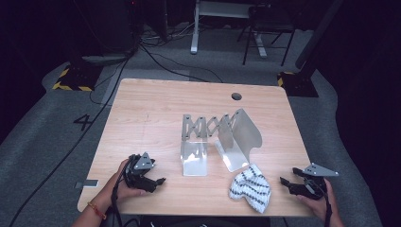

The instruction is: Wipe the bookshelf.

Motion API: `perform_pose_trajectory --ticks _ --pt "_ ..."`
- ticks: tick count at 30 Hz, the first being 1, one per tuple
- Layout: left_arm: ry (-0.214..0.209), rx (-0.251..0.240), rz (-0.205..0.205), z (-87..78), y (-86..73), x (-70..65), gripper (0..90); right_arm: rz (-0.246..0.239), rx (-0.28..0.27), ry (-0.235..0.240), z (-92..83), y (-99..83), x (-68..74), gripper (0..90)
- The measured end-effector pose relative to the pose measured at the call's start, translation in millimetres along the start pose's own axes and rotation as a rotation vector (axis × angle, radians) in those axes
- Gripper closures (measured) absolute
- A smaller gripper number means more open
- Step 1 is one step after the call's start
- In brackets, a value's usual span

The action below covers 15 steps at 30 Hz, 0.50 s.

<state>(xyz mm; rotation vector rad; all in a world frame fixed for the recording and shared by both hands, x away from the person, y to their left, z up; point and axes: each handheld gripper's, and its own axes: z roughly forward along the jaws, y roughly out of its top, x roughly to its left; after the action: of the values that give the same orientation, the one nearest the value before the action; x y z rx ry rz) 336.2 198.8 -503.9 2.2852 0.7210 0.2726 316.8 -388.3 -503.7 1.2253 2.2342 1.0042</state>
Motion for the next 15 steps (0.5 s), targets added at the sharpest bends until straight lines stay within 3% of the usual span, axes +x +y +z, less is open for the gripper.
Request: perform_pose_trajectory --ticks 15 --pt "-0.004 -0.001 0.003 0.4 0.4 0.8 16.2 0.007 0.0 -0.003 1.3 0.9 -0.9 26.0"
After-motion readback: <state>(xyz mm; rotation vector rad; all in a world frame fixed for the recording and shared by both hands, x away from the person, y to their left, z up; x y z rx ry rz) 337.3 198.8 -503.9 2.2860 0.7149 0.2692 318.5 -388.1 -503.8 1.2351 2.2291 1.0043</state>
